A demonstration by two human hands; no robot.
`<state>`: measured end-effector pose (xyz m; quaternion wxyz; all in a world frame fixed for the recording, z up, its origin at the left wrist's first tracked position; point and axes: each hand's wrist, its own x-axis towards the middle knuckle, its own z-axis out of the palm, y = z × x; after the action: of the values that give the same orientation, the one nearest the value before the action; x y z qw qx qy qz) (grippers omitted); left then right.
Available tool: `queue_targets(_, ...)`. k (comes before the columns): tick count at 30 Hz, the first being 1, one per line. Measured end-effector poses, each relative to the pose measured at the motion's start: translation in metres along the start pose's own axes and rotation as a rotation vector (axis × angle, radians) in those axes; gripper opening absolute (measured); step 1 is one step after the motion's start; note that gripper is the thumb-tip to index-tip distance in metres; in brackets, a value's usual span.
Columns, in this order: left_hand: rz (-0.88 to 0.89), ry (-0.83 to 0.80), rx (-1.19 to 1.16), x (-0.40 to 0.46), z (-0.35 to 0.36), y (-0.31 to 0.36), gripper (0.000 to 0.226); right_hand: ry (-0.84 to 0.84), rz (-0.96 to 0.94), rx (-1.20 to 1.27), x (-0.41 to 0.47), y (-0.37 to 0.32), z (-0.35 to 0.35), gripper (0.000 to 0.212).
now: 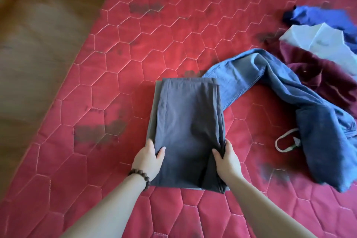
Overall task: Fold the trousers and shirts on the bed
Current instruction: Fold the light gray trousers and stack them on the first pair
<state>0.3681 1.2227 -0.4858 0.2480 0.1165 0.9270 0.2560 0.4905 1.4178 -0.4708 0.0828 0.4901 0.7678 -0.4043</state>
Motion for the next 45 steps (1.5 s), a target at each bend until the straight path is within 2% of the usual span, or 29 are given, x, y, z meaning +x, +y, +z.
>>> queue_targets(3, 0.135, 0.113, -0.03, -0.003, -0.004, -0.001, 0.031, 0.079, -0.051, 0.025, 0.006, 0.002, 0.004, 0.036)
queue_targets(5, 0.16, 0.193, -0.046, -0.008, -0.006, -0.001, 0.028, 0.125, -0.104, 0.042, 0.005, -0.001, 0.006, 0.03)
queue_targets(9, 0.096, 0.236, -0.024, -0.011, -0.001, -0.009, 0.025, 0.115, -0.158, 0.004, 0.007, 0.001, 0.008, 0.034)
queue_targets(12, 0.035, 0.28, 0.061, -0.005, 0.002, -0.012, 0.032, 0.077, -0.041, -0.107, 0.014, 0.004, 0.008, 0.04)
queue_targets(13, 0.004, 0.289, 0.025, -0.002, 0.004, -0.011, 0.035, 0.085, -0.001, -0.135, 0.017, 0.005, 0.006, 0.045)
queue_targets(15, -0.123, 0.23, -0.149, 0.009, 0.004, -0.008, 0.045, 0.073, 0.087, -0.137, 0.022, 0.006, 0.004, 0.055)
queue_targets(18, -0.322, 0.05, -0.346, 0.026, -0.003, -0.008, 0.043, -0.022, 0.179, -0.093, 0.031, 0.006, 0.004, 0.063)
queue_targets(21, -0.344, -0.13, -0.5, 0.037, -0.011, -0.004, 0.043, -0.127, 0.237, 0.012, 0.036, 0.002, 0.001, 0.061)
queue_targets(23, -0.278, -0.122, -0.536, 0.039, -0.013, 0.002, 0.037, -0.144, 0.165, 0.06, 0.037, -0.001, 0.0, 0.05)
queue_targets(27, -0.128, 0.053, -0.497, 0.033, -0.028, 0.014, 0.023, -0.024, -0.092, 0.066, 0.02, -0.02, 0.001, 0.019)
queue_targets(31, -0.027, 0.168, -0.443, 0.02, -0.068, 0.008, 0.02, 0.066, -0.284, 0.084, -0.013, -0.056, 0.015, 0.02)
queue_targets(33, -0.011, 0.22, -0.398, 0.017, -0.097, -0.008, 0.026, 0.068, -0.35, 0.126, -0.028, -0.079, 0.029, 0.019)
queue_targets(36, 0.011, 0.276, -0.359, 0.017, -0.145, -0.046, 0.02, 0.034, -0.443, 0.194, -0.043, -0.115, 0.064, 0.017)
queue_targets(40, -0.1, 0.248, -0.328, 0.022, -0.188, -0.113, 0.017, -0.068, -0.428, 0.235, -0.056, -0.143, 0.122, 0.013)
queue_targets(42, -0.247, 0.091, -0.276, 0.024, -0.191, -0.15, 0.025, -0.192, -0.289, 0.127, -0.06, -0.138, 0.149, 0.02)
queue_targets(43, -0.319, -0.025, -0.269, 0.023, -0.187, -0.167, 0.039, -0.27, -0.207, 0.024, -0.062, -0.132, 0.16, 0.032)
queue_targets(45, -0.404, -0.188, -0.26, 0.02, -0.173, -0.194, 0.076, -0.418, -0.089, -0.152, -0.067, -0.119, 0.173, 0.075)
